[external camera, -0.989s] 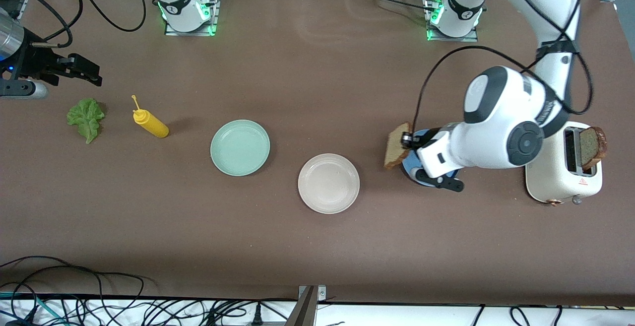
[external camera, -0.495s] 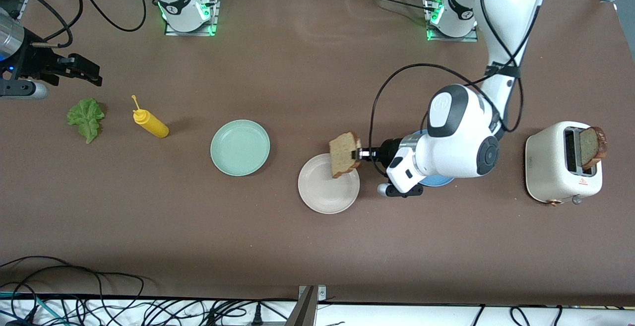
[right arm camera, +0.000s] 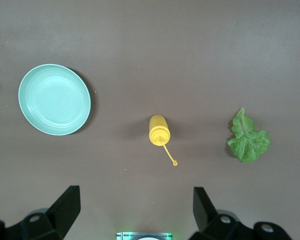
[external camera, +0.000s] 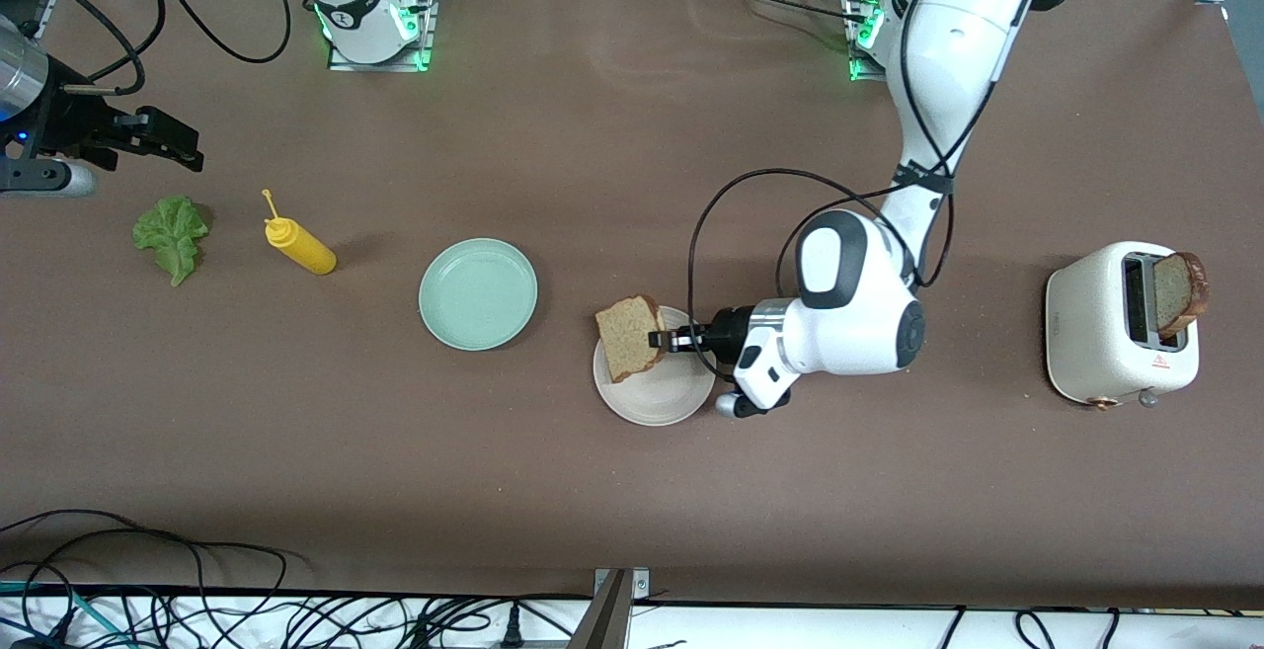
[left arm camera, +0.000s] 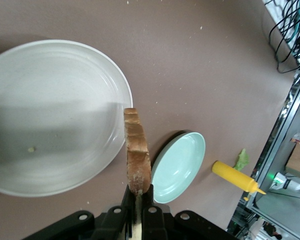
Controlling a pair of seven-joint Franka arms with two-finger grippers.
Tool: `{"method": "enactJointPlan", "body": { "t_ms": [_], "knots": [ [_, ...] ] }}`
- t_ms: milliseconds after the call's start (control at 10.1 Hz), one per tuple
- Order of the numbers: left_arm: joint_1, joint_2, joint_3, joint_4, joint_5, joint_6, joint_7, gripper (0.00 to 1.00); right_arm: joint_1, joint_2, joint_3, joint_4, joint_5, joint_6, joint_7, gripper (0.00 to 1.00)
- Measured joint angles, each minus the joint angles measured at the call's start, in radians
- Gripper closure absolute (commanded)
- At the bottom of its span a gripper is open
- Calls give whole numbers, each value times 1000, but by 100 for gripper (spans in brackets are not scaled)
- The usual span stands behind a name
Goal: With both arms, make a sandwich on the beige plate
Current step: 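Carry the bread slice with the left gripper over the beige plate, then lower the bread flat onto the beige plate and open the left gripper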
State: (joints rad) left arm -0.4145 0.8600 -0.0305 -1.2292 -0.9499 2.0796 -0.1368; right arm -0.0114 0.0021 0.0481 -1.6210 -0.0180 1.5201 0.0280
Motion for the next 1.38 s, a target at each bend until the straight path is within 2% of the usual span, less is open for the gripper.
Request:
{"method": "enactJointPlan", "body": {
  "t_ms": [1088, 1187, 1385],
  "knots": [
    [-1, 52, 13, 21, 0, 3, 110, 100, 0, 0, 0, 0, 0, 0, 0, 0],
    [-1, 52, 13, 21, 0, 3, 110, 94, 0, 0, 0, 0, 0, 0, 0, 0],
    [1, 52, 16, 21, 0, 3, 115, 31, 0, 0, 0, 0, 0, 0, 0, 0]
  ]
}}
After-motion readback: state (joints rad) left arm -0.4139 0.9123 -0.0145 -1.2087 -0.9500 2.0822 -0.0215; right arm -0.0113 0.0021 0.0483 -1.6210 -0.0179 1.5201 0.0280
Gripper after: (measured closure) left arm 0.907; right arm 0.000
